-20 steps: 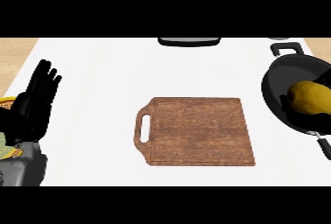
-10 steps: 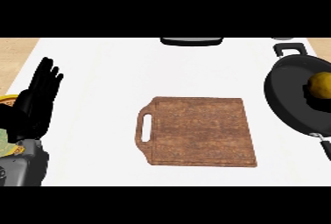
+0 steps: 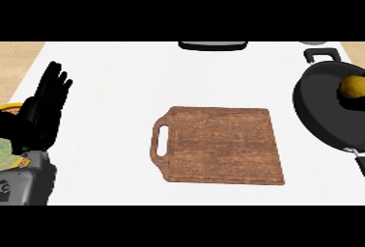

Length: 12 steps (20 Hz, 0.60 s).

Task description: Pick the lemon from the cutting board and place it in the pot

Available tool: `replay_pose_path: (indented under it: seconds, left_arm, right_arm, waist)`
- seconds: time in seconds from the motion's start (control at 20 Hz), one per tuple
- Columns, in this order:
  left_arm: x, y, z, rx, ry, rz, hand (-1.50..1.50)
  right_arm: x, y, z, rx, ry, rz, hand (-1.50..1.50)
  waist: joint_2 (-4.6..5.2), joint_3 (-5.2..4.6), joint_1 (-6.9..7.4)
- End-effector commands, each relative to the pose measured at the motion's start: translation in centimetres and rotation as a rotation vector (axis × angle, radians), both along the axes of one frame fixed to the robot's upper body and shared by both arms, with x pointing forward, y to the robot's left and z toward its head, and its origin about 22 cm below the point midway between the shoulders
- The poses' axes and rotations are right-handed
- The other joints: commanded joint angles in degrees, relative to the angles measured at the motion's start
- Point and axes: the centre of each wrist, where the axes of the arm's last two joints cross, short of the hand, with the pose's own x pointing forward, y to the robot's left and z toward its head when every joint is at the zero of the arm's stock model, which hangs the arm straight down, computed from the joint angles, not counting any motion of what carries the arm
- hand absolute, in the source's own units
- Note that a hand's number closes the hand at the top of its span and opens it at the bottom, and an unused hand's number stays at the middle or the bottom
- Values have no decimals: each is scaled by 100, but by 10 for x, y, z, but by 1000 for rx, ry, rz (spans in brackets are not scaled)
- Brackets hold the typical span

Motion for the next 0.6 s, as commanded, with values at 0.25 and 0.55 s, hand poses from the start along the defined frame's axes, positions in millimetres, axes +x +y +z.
replay_pose_path:
  seconds: [0.25,0.55]
  left_arm:
    - [1,-20,-3,-7,-7,-12,0]
    - [3,-3,9,-10,-1,-20,0]
  right_arm:
    - [17,-21,-40,299,131,53,-150]
    - [24,-18,-43,510,1,220,-150]
  waist:
    - [23,11,70]
    - [17,14,50]
